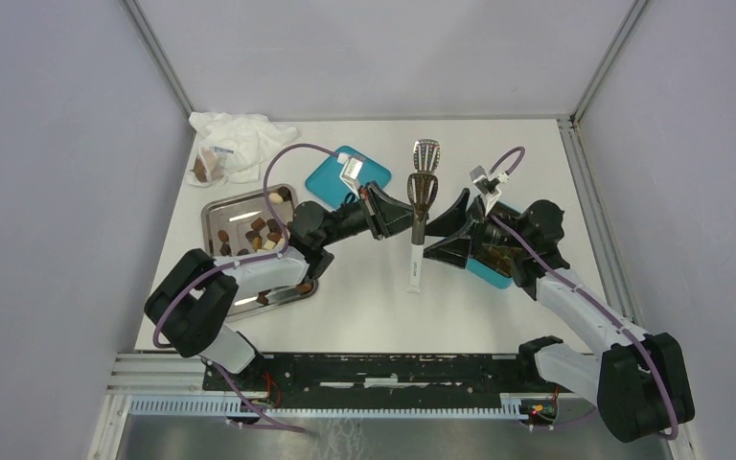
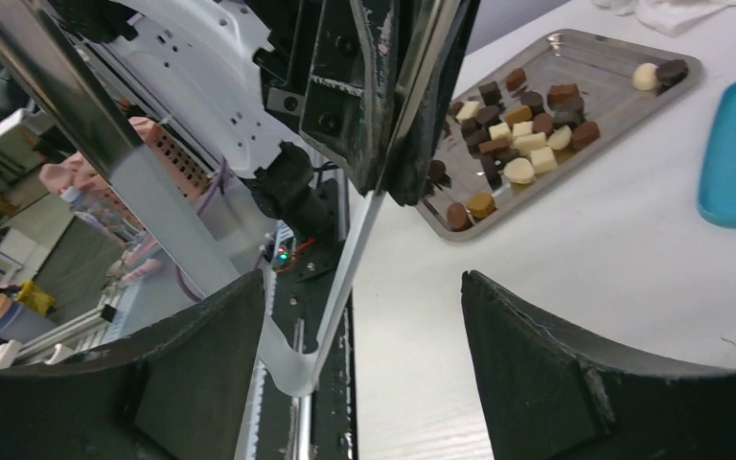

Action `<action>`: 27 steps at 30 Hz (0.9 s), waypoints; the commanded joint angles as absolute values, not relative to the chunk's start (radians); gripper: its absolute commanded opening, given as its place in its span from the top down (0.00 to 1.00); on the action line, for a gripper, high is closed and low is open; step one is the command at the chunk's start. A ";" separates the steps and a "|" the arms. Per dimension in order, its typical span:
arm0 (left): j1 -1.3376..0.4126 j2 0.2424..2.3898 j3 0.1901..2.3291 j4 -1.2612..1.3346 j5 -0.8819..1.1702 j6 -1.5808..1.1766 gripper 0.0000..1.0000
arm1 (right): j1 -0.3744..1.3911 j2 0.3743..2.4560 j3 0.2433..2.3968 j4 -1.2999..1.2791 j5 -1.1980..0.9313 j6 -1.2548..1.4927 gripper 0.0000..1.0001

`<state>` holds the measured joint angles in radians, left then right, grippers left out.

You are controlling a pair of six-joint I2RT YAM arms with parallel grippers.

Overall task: Pack the chocolate
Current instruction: Pick up the clamp at the center of the board.

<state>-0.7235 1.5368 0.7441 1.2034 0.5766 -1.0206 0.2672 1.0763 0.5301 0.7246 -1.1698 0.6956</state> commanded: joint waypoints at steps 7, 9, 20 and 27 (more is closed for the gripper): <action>-0.754 1.453 0.769 1.201 0.491 -0.930 0.98 | 0.346 1.101 0.562 0.847 -1.092 0.855 0.53; -0.758 1.446 0.767 1.189 0.482 -0.918 0.98 | 0.347 1.111 0.569 0.848 -1.088 0.874 0.69; -0.764 1.321 0.650 1.168 0.292 -0.911 0.27 | 0.348 1.150 0.581 0.974 -1.089 1.123 1.00; -0.764 1.055 0.501 1.044 0.139 -0.789 0.00 | 0.345 1.129 0.577 0.962 -1.087 1.127 1.00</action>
<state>-0.7616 1.1927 0.5533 1.0817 0.2512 -0.9028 0.3462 1.1545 0.5404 0.8909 -1.0977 1.0817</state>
